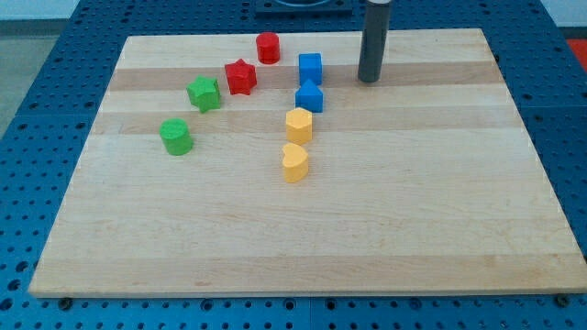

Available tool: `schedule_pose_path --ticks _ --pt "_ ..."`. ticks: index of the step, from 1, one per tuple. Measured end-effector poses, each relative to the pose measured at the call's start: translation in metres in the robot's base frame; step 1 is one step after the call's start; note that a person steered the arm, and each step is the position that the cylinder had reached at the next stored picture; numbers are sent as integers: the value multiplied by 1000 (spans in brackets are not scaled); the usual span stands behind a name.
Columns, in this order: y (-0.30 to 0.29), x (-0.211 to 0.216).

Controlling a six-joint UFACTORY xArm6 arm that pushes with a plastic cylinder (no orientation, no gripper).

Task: Nudge the red circle a bit left

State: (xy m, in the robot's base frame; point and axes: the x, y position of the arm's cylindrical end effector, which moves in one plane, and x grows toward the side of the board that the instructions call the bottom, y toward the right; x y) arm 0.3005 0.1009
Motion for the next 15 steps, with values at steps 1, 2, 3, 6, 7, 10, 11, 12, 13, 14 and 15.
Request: schedule_pose_path --ticks 1,2,3,6,7,10,11,12,13,14,15 --pt "3 -10" --pt "3 -19" --pt "5 -22" --pt "5 -34" --pt "5 -41" --pt "-12 -88" --pt "-43 -93" --pt "-78 -87" --pt "-111 -84" --pt "-145 -42" --pt "-153 -29"
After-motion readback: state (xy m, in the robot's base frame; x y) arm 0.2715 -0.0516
